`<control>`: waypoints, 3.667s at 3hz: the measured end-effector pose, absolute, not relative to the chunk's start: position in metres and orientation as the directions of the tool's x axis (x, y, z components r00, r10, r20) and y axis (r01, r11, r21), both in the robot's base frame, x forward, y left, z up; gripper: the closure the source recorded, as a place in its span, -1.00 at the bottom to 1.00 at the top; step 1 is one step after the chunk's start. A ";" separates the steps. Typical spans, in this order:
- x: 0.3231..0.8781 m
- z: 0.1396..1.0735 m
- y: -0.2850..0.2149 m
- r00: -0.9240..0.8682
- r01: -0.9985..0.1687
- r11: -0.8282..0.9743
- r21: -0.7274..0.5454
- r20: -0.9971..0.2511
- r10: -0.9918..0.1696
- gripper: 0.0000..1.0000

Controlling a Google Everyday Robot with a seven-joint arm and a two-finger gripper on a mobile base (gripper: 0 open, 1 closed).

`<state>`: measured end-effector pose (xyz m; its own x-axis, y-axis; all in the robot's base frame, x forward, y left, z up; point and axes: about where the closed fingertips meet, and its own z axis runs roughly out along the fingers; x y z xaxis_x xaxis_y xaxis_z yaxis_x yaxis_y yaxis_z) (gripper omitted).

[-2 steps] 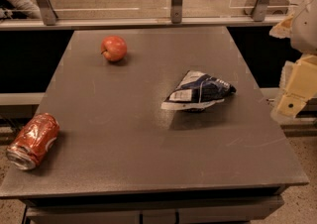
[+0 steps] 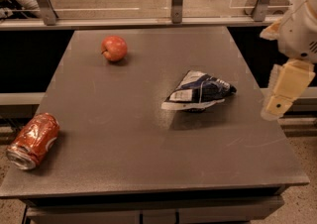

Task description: Move blue chip bag near apple

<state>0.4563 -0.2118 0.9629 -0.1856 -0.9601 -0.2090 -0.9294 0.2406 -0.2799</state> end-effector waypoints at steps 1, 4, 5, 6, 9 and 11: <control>0.499 0.931 -0.194 -0.090 -0.936 0.171 -0.308 -0.259 -0.962 -1.00; 0.537 0.905 -0.171 0.005 -0.942 0.103 -0.318 -0.319 -0.948 -0.67; 0.535 0.904 -0.173 0.016 -0.948 0.101 -0.302 -0.363 -0.932 -1.00; 0.535 0.899 -0.161 0.086 -0.956 0.041 -0.292 -0.408 -0.909 -1.00; 0.531 0.890 -0.147 0.147 -0.960 -0.032 -0.279 -0.400 -0.905 -0.16; 0.530 0.891 -0.145 0.151 -0.959 -0.037 -0.280 -0.398 -0.905 0.74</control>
Offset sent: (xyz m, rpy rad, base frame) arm 0.1214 0.0619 -0.0795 0.1861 -0.0906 0.2672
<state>0.5305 -0.1446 0.8910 0.1510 -0.9047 -0.3984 -0.9592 -0.0366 -0.2803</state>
